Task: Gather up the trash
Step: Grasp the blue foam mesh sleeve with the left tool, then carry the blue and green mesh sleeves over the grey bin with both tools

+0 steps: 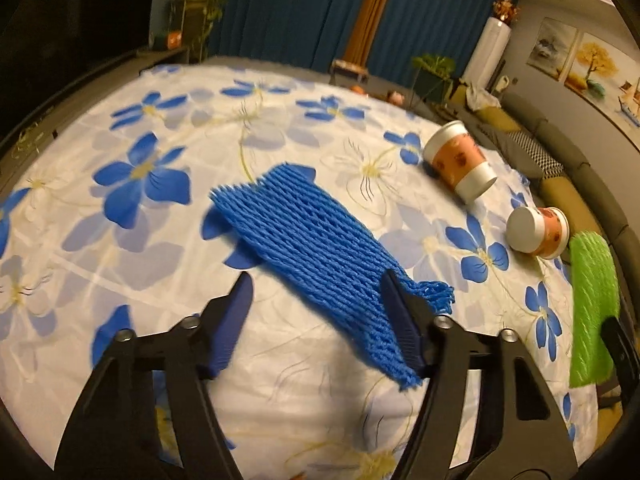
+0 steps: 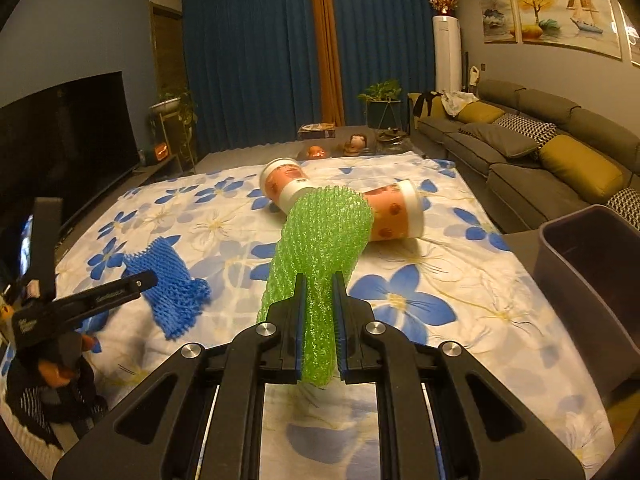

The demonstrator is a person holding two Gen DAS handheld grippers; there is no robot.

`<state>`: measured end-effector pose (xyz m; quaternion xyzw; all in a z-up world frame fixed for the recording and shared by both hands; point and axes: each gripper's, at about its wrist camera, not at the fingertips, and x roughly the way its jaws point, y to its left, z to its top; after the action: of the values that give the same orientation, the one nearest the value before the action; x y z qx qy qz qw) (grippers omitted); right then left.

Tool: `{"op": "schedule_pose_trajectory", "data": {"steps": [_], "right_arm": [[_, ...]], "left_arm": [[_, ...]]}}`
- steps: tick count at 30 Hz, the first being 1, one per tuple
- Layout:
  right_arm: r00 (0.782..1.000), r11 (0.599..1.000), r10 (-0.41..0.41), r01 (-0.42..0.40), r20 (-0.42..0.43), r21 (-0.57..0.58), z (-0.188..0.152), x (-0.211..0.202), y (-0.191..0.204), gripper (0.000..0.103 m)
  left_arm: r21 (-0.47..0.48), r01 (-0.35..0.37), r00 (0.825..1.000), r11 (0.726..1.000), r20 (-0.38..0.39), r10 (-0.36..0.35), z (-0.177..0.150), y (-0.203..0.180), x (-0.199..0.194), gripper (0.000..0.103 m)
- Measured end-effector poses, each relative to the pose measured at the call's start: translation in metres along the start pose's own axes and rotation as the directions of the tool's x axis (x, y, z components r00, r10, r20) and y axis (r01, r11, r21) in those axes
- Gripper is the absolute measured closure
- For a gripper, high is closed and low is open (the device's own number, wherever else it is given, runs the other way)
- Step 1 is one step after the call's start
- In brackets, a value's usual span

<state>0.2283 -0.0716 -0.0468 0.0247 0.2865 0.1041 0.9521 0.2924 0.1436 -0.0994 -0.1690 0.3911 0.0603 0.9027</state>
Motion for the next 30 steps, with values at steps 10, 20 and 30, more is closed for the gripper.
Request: {"op": "schedule_pose_trajectory", "data": {"steps": [10, 20, 30], "right_arm": [[1.0, 1.0, 0.01, -0.01, -0.006, 0.018, -0.007, -0.001, -0.009, 0.09], [1.0, 0.999, 0.028, -0.028, 0.012, 0.029, -0.01, -0.018, -0.014, 0.09], [0.996, 0.998, 0.055, -0.058, 0.071, 0.04, -0.009, -0.055, -0.022, 0.09]], "left_arm": [[0.049, -0.016, 0.999, 0.999, -0.031, 0.017, 0.007, -0.022, 0.018, 0.096], [0.055, 0.089, 0.995, 0.995, 0.043, -0.091, 0.0, -0.031, -0.014, 0.099], [0.178, 0.126, 0.973, 0.976, 0.167, -0.156, -0.012, -0.066, -0.084, 0.099]]}}
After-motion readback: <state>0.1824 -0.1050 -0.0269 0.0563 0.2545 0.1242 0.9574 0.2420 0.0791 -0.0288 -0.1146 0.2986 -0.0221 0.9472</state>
